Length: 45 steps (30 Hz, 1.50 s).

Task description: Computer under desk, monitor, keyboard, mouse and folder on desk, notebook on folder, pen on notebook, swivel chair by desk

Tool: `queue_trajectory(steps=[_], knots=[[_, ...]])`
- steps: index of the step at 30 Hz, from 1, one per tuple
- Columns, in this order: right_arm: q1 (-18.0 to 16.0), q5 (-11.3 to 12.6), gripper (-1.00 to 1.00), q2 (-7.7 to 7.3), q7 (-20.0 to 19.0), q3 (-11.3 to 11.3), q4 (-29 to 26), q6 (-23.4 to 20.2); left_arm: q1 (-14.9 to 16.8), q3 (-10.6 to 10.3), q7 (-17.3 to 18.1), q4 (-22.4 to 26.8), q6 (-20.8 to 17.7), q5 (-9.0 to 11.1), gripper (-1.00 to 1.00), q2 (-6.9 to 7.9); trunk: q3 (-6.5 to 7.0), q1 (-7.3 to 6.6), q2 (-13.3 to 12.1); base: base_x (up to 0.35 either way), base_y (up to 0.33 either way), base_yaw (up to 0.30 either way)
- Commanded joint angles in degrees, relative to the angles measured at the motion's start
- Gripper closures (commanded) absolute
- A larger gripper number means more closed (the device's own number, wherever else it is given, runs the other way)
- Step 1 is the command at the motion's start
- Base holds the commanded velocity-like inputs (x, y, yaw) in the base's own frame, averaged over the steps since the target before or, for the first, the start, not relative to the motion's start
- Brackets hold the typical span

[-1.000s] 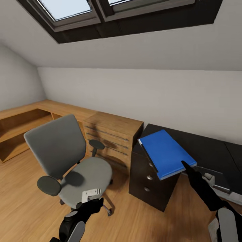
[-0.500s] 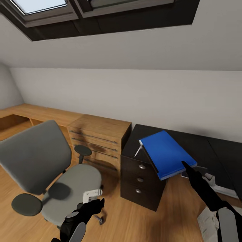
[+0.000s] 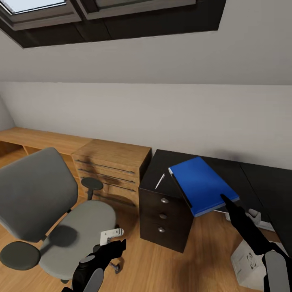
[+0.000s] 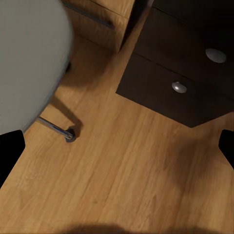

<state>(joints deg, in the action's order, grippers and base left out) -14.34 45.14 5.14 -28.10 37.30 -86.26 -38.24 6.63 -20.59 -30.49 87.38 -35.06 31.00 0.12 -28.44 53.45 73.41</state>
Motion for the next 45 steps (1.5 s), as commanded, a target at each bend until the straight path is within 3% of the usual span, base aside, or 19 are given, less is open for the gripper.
queue_trajectory(steps=[1,20,45], knots=[[-0.1,0.3,1.0,0.05,-0.1,0.2,0.0,-0.5,0.0,-0.1,-0.5,0.1,-0.1,0.6,-1.0,0.01,-0.06,0.0,0.0,0.0,0.0,-0.002],[-0.1,0.6,1.0,0.09,-0.1,0.2,-0.2,-0.4,0.0,-0.5,-0.7,0.1,-0.1,0.4,-1.0,0.05,-0.06,0.0,0.0,0.0,0.0,-0.007],[-0.1,0.8,1.0,0.17,0.0,0.3,-0.1,-0.1,0.0,-0.5,-0.7,0.1,-0.1,0.4,-1.0,0.05,-0.06,0.0,0.0,0.0,0.0,-0.256]])
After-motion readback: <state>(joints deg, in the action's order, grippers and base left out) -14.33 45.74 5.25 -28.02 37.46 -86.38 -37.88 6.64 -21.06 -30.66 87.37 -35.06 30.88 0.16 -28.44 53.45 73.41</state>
